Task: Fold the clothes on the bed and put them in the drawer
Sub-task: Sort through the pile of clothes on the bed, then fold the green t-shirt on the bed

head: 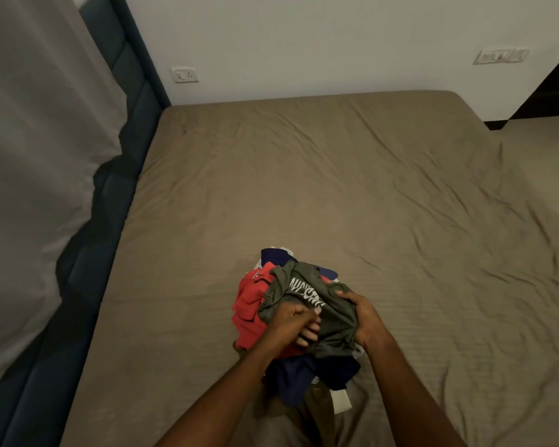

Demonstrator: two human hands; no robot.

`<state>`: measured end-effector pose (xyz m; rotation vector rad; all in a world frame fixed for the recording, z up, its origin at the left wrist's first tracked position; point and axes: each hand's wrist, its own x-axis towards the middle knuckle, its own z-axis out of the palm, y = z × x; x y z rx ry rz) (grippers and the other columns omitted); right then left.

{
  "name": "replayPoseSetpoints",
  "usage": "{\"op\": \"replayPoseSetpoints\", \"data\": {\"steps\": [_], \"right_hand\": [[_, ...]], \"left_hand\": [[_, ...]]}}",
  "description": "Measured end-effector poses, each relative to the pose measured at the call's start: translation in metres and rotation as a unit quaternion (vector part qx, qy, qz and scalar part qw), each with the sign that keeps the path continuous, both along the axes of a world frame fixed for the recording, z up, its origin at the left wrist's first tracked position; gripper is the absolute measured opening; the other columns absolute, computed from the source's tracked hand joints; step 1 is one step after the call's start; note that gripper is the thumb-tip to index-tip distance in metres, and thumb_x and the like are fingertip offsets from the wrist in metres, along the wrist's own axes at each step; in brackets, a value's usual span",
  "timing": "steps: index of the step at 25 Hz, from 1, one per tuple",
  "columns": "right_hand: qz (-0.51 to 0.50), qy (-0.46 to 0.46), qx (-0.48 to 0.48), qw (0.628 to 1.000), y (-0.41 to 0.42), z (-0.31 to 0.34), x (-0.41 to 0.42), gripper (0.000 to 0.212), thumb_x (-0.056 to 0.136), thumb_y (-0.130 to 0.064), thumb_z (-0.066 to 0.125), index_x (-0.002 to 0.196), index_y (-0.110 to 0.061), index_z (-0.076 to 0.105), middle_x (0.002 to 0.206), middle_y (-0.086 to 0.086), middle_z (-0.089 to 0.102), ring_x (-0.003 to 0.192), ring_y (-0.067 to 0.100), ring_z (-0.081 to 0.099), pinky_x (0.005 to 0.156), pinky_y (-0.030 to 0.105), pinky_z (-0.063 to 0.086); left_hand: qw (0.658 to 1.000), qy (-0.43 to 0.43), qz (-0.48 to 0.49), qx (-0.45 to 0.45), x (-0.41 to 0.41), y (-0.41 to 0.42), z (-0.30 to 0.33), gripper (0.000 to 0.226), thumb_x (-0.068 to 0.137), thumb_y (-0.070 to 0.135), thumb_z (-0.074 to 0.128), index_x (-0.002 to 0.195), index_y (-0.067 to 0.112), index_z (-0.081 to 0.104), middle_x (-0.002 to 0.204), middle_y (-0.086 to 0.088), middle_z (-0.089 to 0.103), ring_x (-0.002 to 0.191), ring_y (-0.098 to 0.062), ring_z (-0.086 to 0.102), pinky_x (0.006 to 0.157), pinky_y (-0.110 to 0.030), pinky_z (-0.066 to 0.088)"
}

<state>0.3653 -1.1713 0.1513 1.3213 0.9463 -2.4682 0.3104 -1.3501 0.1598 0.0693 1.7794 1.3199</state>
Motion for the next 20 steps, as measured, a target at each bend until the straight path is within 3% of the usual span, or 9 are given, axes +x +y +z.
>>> {"op": "replayPoseSetpoints", "data": {"steps": [2,4,6,9,10,12,15,17,20], "right_hand": [[0.034,0.039,0.078,0.996,0.007,0.012,0.004,0.028,0.095,-0.002,0.057,0.118,0.008,0.07,0.113,0.031,0.071,0.09,0.04,0.073,0.076,0.04,0.063],[0.051,0.076,0.214,0.972,0.013,0.02,0.004,0.025,0.096,0.004,0.055,0.113,0.005,0.073,0.109,0.023,0.075,0.101,0.041,0.072,0.073,0.033,0.062],[0.095,0.13,0.383,0.909,0.016,0.031,0.002,0.03,0.097,0.002,0.053,0.114,-0.007,0.077,0.107,0.005,0.079,0.111,0.03,0.071,0.084,0.027,0.06],[0.125,0.157,0.575,0.794,0.02,0.054,0.001,0.038,0.099,-0.015,0.055,0.12,-0.038,0.074,0.109,-0.003,0.072,0.104,0.006,0.065,0.089,0.02,0.051],[0.108,0.167,0.584,0.787,0.02,0.06,-0.001,0.041,0.099,-0.013,0.054,0.121,-0.041,0.073,0.109,-0.001,0.07,0.104,0.005,0.063,0.09,0.02,0.05],[0.057,0.205,0.534,0.819,0.016,0.075,-0.003,0.041,0.099,-0.004,0.054,0.124,-0.029,0.074,0.114,0.001,0.072,0.109,0.011,0.068,0.096,0.026,0.053],[0.013,0.225,0.478,0.849,0.003,0.092,0.003,0.033,0.095,0.004,0.06,0.117,-0.013,0.078,0.111,0.004,0.077,0.106,0.021,0.073,0.094,0.036,0.059],[0.017,0.24,0.463,0.853,0.0,0.097,0.014,0.033,0.091,0.01,0.058,0.109,-0.009,0.079,0.106,0.007,0.079,0.103,0.025,0.074,0.092,0.039,0.06],[-0.011,0.255,0.403,0.879,0.008,0.1,0.025,0.029,0.086,0.001,0.055,0.108,0.0,0.074,0.102,0.016,0.078,0.093,0.03,0.075,0.078,0.034,0.061]], "left_hand": [[0.994,0.045,0.102,-0.006,-0.014,0.014,0.01,0.037,0.1,0.039,0.064,0.087,0.005,0.07,0.082,-0.022,0.074,0.058,-0.021,0.067,0.051,-0.029,0.052],[0.983,0.116,0.14,-0.005,-0.026,0.031,0.021,0.045,0.098,0.042,0.065,0.082,0.001,0.069,0.074,-0.021,0.072,0.055,-0.022,0.065,0.049,-0.03,0.052],[0.983,0.135,0.12,-0.003,-0.032,0.051,0.033,0.05,0.098,0.046,0.065,0.083,-0.002,0.071,0.07,-0.02,0.07,0.055,-0.022,0.064,0.051,-0.031,0.053],[0.996,0.01,0.092,0.0,-0.038,0.083,0.053,0.067,0.095,0.062,0.058,0.087,-0.002,0.075,0.068,-0.015,0.07,0.057,-0.024,0.067,0.054,-0.032,0.057],[0.995,-0.041,0.09,0.01,-0.042,0.09,0.059,0.072,0.094,0.067,0.056,0.091,-0.002,0.075,0.071,-0.014,0.072,0.06,-0.026,0.069,0.056,-0.033,0.059],[0.989,-0.104,0.096,0.045,-0.05,0.102,0.068,0.07,0.093,0.067,0.057,0.101,-0.001,0.073,0.082,-0.017,0.075,0.069,-0.028,0.074,0.062,-0.036,0.061],[0.977,-0.14,0.13,0.09,-0.056,0.11,0.087,0.028,0.097,0.034,0.065,0.095,0.006,0.068,0.081,-0.012,0.071,0.07,-0.025,0.071,0.06,-0.033,0.059],[0.983,-0.094,0.145,0.055,-0.064,0.116,0.093,0.01,0.097,0.012,0.063,0.09,0.006,0.065,0.083,-0.011,0.067,0.073,-0.025,0.066,0.061,-0.032,0.057],[0.99,-0.02,0.136,0.015,-0.07,0.121,0.099,0.013,0.102,0.009,0.057,0.107,0.0,0.063,0.1,-0.016,0.066,0.092,-0.029,0.064,0.082,-0.041,0.055]]}}
